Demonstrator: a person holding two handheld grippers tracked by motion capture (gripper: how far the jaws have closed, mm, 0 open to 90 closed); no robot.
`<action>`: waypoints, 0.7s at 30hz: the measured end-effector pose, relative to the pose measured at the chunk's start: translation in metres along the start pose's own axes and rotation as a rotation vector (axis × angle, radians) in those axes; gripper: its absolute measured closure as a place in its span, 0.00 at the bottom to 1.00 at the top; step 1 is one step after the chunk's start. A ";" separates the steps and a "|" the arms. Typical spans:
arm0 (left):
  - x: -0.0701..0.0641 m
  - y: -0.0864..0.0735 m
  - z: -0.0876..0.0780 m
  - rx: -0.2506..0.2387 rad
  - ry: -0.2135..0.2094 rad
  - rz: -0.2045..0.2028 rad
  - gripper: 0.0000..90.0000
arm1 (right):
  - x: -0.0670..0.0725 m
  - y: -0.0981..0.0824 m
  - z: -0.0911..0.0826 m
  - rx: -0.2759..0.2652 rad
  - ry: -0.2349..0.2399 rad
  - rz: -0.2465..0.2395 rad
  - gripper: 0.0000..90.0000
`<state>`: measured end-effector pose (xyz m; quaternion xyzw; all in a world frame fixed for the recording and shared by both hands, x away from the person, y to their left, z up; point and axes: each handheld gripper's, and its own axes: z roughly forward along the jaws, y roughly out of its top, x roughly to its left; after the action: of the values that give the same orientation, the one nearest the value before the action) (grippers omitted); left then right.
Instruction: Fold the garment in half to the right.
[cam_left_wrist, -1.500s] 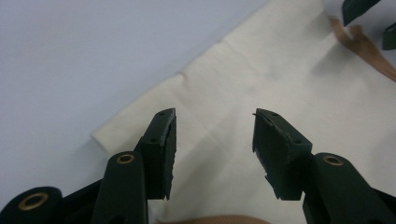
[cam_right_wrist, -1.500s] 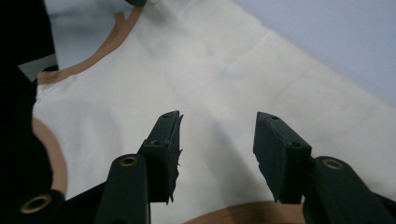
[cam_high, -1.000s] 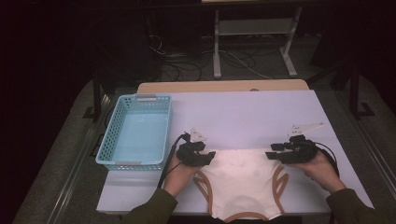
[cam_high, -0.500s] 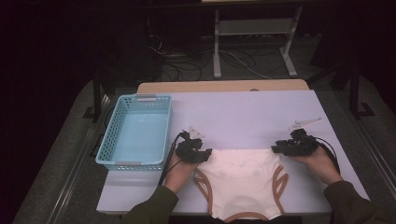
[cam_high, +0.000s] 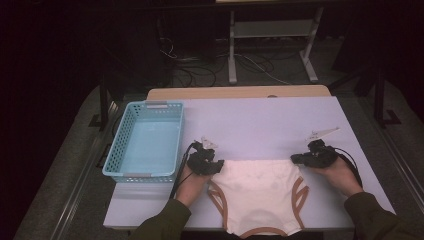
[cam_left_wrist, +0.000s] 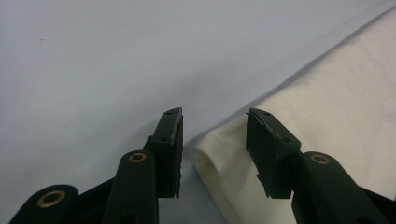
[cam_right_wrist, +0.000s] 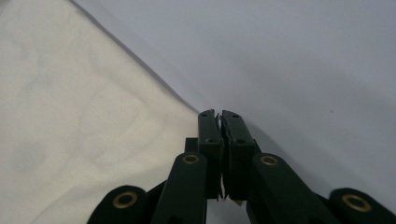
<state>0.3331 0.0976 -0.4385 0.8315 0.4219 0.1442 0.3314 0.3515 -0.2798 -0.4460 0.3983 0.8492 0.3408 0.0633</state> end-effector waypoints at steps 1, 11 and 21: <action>0.001 0.000 0.000 0.000 0.003 -0.005 0.62 | 0.000 0.000 0.000 0.000 -0.001 -0.001 0.96; 0.003 -0.001 0.003 0.027 -0.044 -0.022 0.85 | 0.002 0.000 0.000 0.003 -0.016 -0.018 0.96; 0.005 0.009 -0.003 -0.020 -0.049 -0.034 0.98 | 0.001 0.003 -0.007 -0.027 -0.048 -0.014 0.97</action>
<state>0.3394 0.0992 -0.4305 0.8241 0.4263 0.1224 0.3523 0.3498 -0.2815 -0.4383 0.3994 0.8456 0.3422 0.0913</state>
